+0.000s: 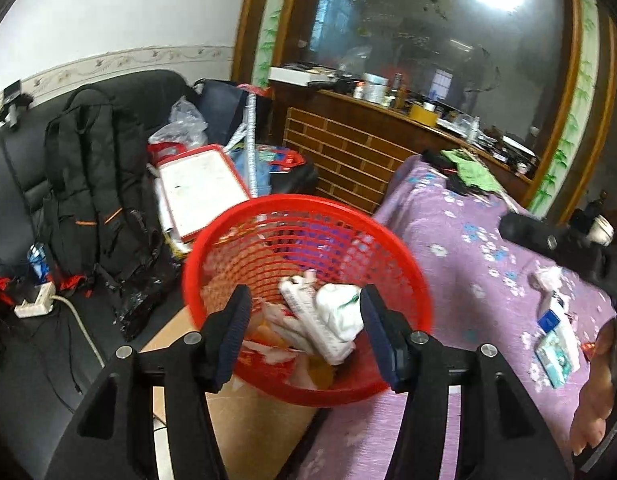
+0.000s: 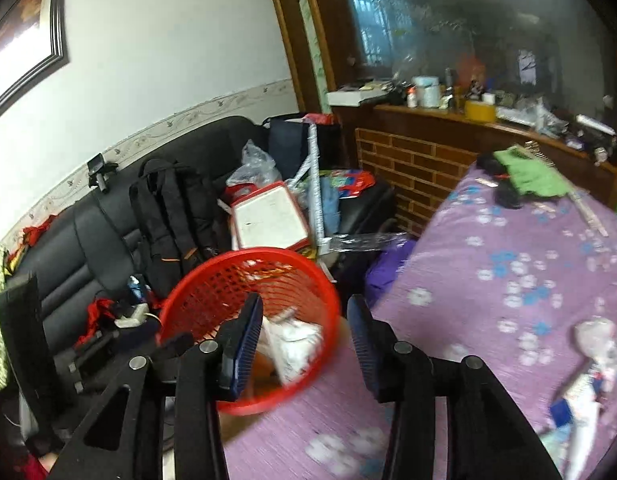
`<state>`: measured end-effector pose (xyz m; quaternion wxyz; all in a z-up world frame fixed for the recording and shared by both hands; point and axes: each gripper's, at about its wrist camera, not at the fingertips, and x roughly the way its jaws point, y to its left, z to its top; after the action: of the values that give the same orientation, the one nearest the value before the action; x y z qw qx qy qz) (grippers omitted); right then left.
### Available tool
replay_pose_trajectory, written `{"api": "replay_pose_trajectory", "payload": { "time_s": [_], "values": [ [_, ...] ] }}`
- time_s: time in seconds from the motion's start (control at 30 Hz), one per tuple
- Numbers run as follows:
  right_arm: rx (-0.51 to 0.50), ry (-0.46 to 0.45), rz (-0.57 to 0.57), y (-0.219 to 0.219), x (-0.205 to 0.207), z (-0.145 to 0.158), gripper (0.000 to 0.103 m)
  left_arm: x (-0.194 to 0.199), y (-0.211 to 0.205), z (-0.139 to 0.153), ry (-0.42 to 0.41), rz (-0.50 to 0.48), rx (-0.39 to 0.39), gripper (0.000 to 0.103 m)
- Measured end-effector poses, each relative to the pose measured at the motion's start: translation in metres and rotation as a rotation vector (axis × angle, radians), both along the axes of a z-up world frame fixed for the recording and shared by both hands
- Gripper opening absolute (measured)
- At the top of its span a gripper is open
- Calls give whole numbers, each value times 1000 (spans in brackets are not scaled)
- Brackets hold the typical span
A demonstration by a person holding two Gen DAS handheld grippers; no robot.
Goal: Collect trash
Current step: 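Move both open tools back over the table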
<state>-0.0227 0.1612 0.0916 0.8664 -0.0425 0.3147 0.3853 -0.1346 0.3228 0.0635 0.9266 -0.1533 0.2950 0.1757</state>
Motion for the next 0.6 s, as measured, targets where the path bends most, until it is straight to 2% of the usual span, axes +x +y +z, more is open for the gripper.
{"api": "replay_pose_trajectory", "payload": {
  "time_s": [0.13, 0.33, 0.43, 0.57, 0.6],
  "values": [
    [1, -11, -63, -49, -11, -2, 55, 8, -35, 9, -1, -68, 31, 62],
    [24, 1, -160, -124, -14, -7, 55, 25, -94, 18, 18, -192, 59, 64],
    [13, -10, -234, -165, -10, -10, 55, 35, -126, 18, 36, -259, 75, 67],
    [-1, 34, -330, -219, 7, -24, 55, 51, -170, 13, 80, -357, 64, 69],
    [-17, 50, -345, -228, 13, -30, 52, 53, -176, 10, 92, -372, 59, 70]
  ]
}}
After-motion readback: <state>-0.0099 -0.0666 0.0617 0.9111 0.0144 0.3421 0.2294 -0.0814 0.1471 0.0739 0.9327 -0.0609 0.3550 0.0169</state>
